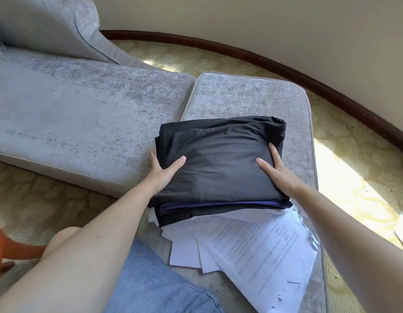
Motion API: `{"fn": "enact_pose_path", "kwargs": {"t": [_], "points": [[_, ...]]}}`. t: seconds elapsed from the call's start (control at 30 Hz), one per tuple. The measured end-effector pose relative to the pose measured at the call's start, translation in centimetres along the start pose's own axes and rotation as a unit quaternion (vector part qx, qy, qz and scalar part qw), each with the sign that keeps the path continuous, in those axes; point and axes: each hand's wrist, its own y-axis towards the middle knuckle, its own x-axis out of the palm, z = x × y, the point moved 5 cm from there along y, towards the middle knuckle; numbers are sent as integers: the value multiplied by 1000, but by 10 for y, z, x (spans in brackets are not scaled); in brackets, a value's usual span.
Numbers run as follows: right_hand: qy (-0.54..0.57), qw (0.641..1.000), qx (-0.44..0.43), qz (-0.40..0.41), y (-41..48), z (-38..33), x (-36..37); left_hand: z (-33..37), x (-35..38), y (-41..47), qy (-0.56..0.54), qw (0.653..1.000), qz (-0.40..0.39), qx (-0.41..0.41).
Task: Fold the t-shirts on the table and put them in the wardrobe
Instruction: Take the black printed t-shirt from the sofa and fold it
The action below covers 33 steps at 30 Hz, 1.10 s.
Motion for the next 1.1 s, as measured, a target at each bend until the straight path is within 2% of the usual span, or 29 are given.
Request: {"fn": "enact_pose_path", "kwargs": {"t": [0.23, 0.5, 0.67, 0.8, 0.9, 1.0, 1.1], "points": [[52, 998, -20, 29, -4, -2, 1, 0, -1, 4, -34, 999, 10, 2], [45, 999, -10, -10, 1, -3, -2, 5, -3, 8, -52, 998, 17, 20], [105, 994, -20, 18, -4, -5, -4, 11, -9, 7, -59, 998, 30, 24], [114, 992, -47, 32, -9, -30, -9, 23, -20, -1, -55, 995, 49, 60], [118, 991, -59, 14, -6, -48, -2, 30, -34, -7, -43, 993, 65, 90], [108, 993, -35, -24, -1, -45, 12, 32, -43, -14, -7, 990, 58, 132], [92, 996, -13, -16, 1, -28, 15, 42, -40, -24, 48, 980, 49, 187]]}}
